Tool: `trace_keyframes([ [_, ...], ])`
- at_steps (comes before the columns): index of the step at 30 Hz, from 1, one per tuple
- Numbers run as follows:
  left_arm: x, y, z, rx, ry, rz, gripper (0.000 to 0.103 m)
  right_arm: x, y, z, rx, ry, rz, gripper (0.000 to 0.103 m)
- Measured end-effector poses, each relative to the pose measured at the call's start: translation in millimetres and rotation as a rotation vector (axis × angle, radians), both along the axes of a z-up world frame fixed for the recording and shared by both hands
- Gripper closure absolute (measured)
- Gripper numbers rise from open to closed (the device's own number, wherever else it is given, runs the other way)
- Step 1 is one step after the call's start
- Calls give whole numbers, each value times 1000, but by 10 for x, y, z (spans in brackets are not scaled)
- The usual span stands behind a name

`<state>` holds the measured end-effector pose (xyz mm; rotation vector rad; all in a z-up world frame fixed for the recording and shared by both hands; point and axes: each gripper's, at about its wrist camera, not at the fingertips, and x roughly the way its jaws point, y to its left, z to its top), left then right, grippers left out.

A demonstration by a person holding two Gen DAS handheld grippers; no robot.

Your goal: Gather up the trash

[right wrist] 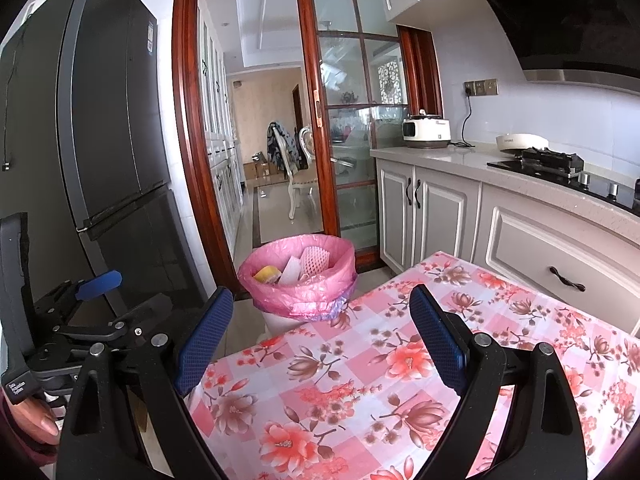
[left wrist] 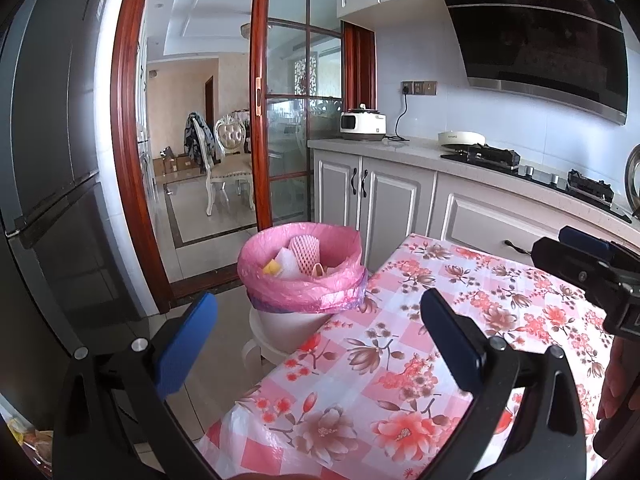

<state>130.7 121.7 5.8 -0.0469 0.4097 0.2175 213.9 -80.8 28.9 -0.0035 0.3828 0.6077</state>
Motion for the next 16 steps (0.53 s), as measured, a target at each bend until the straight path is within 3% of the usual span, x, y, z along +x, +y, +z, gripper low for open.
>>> trace_keyframes([
  [16, -45, -18, 18, 12, -17, 24, 5, -43, 20, -30, -7, -6, 4, 18],
])
